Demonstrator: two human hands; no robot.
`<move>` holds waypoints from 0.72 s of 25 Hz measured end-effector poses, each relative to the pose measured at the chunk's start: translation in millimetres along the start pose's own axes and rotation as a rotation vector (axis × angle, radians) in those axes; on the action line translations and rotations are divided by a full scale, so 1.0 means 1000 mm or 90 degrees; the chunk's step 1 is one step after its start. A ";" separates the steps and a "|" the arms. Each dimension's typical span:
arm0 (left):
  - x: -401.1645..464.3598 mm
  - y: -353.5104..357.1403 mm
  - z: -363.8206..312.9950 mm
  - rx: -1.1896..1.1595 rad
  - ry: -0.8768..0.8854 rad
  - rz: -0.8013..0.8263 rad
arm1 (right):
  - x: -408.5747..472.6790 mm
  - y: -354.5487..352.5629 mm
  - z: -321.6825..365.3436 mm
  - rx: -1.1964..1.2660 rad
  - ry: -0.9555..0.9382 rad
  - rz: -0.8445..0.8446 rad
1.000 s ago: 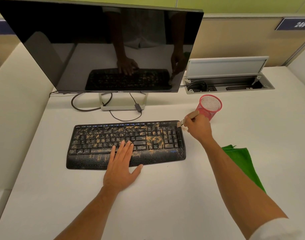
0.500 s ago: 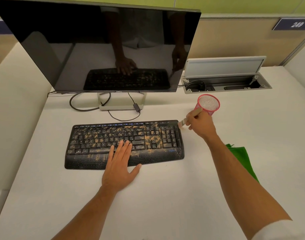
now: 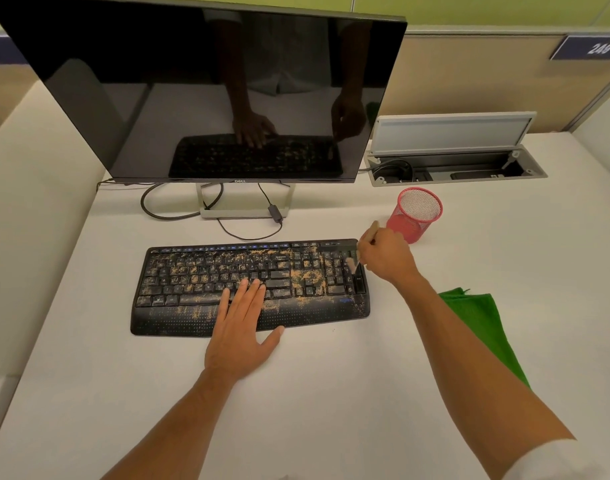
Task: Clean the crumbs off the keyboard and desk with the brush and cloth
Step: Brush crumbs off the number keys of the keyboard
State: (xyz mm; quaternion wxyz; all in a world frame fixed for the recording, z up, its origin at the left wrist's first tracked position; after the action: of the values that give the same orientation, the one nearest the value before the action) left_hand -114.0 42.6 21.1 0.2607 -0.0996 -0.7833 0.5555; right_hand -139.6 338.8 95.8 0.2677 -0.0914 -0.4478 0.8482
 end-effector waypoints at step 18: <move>0.000 0.001 0.000 0.003 0.001 0.004 | -0.013 -0.020 -0.013 0.063 0.041 -0.002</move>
State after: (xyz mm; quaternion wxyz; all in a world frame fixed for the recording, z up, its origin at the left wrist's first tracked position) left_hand -113.8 43.1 20.7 0.2599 -0.1016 -0.7813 0.5582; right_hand -116.3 350.8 103.2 0.2874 -0.1048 -0.3963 0.8657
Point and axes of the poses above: each hand's wrist, its own x-axis towards the middle knuckle, its own y-axis out of the palm, z = x × y, the point moved 10 cm from there along x, towards the middle knuckle, and after that the axes turned 14 degrees about -z, right-handed, at the moved point
